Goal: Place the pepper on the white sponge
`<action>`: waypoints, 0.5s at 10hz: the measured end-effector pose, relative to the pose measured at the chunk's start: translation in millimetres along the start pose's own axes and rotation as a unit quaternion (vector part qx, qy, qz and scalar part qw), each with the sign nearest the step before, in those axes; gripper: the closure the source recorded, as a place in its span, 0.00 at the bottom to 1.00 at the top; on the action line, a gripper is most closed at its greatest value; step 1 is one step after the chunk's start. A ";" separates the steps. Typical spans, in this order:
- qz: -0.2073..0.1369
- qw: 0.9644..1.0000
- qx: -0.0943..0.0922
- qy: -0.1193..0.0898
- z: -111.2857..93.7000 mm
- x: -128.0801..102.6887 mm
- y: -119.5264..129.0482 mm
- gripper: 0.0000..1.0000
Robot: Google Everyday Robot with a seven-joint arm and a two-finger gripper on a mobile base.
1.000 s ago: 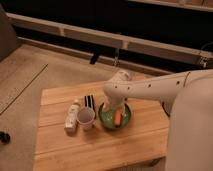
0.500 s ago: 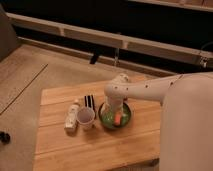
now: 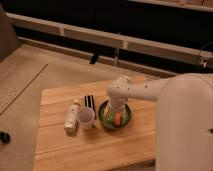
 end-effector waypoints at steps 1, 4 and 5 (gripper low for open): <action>0.001 1.000 0.002 0.004 2.5 0.2 -1.6 0.35; -0.005 1.000 0.002 0.015 10.8 0.7 -1.1 0.46; -0.008 1.000 0.000 0.016 11.7 0.6 0.0 0.53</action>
